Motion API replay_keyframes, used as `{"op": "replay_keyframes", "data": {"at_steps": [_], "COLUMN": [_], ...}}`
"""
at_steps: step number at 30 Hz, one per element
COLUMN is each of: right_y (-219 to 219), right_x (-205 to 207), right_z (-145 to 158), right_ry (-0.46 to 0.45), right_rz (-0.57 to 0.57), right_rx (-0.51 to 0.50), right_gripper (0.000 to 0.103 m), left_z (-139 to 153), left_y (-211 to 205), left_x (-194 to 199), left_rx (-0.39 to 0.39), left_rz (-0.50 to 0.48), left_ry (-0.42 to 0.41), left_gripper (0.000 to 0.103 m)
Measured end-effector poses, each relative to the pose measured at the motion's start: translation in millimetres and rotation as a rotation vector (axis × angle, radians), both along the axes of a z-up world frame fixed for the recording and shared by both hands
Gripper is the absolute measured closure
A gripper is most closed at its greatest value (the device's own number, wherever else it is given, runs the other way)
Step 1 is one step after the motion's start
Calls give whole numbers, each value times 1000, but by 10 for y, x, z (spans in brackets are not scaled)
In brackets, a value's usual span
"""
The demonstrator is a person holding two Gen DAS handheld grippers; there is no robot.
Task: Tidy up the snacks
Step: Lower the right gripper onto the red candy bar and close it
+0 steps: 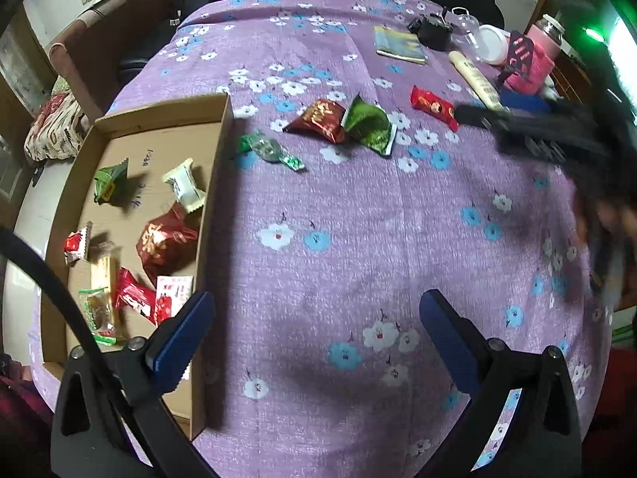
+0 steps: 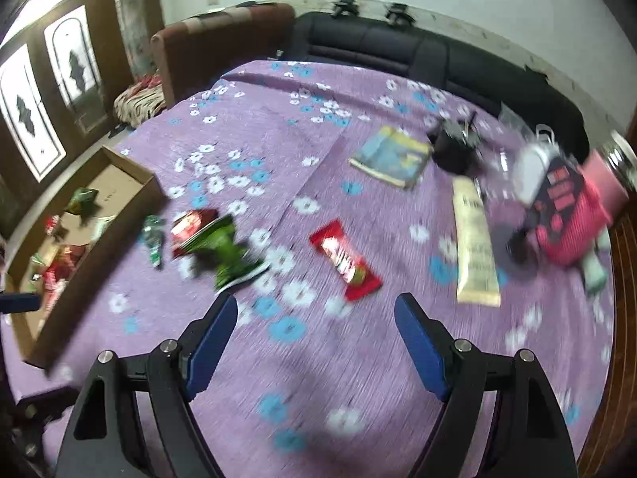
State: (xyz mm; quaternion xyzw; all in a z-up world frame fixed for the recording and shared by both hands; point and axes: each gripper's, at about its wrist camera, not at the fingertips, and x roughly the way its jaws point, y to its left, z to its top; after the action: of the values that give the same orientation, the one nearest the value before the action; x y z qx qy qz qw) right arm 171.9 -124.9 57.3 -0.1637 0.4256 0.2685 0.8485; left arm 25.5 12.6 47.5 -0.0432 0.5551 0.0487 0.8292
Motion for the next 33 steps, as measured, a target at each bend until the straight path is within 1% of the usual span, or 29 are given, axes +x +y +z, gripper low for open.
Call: {"op": "replay_keyframes", "data": {"at_steps": [3, 5, 9, 11, 14, 19, 21, 25, 29, 30, 31, 32, 33], "right_y": [36, 91, 217, 237, 268, 236, 211, 279, 295, 278, 238, 153, 122], "right_x": [283, 397, 523, 569, 611, 637, 622, 575, 570, 596, 635, 725, 755], "right_z": [-121, -174, -339, -393, -539, -599, -594, -564, -535, -508, -476, -457, -473], "right_ry": [19, 24, 41, 60, 76, 117, 147, 132, 132, 108, 86, 139, 153], "right_rz": [39, 83, 168, 184, 205, 191, 190, 209, 237, 222, 188, 161, 147], "right_rx": [-31, -54, -140, -142, -192, -137, -107, -145, -141, -135, -135, -75, -72], "right_gripper": [22, 22, 22, 22, 21, 23, 32, 39, 46, 75, 85, 85, 85], "left_z": [-1, -12, -49, -65, -90, -126, -140, -150, -133, -133, -135, -137, -137], "left_y": [-3, -3, -29, -46, -57, -40, -30, -25, -25, -22, -18, -13, -10], "left_x": [-22, -27, -10, 4, 30, 65, 82, 113, 112, 107, 107, 106, 103], "left_rx": [-9, -10, -13, -16, -21, -29, -39, -51, -50, -49, -50, -49, -51], "left_rz": [5, 6, -3, -10, -14, -10, -6, -2, -2, -1, -1, 3, 3], "left_ry": [0, 4, 15, 20, 28, 37, 42, 48, 47, 48, 49, 49, 50], "left_gripper": [0, 0, 0, 0, 0, 0, 0, 0, 0, 0, 0, 0, 0]}}
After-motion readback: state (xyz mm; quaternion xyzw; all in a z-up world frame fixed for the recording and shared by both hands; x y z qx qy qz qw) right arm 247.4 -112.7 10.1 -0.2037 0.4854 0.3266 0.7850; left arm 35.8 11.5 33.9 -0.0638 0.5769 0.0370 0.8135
